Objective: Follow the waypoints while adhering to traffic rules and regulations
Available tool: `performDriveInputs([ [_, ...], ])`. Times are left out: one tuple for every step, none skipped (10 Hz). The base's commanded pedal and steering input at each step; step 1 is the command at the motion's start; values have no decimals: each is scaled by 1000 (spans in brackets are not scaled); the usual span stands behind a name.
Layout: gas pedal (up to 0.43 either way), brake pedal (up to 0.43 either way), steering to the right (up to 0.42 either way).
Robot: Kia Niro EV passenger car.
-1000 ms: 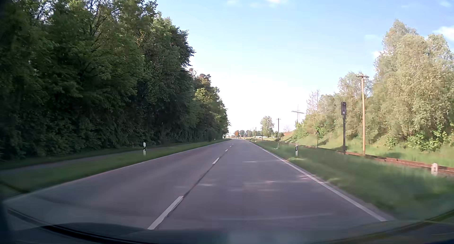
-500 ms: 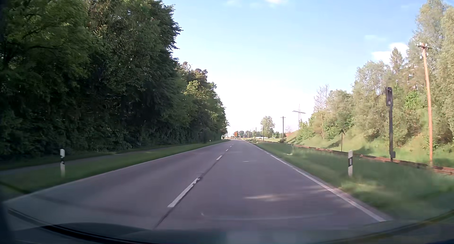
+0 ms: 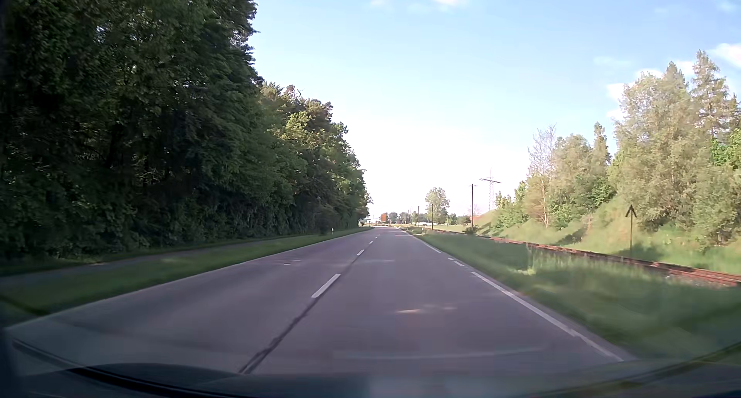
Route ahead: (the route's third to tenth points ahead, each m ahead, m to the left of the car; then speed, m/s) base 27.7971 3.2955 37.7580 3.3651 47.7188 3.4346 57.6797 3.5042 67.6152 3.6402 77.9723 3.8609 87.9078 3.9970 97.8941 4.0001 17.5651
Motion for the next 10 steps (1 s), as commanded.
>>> performDriveInputs([
  [150, 0, 1],
  [138, 0, 1],
  [118, 0, 1],
  [118, 0, 1],
  [118, 0, 1],
  [118, 0, 0],
  [118, 0, -3],
  [118, 0, -3],
  [118, 0, -4],
  [118, 0, -4],
])
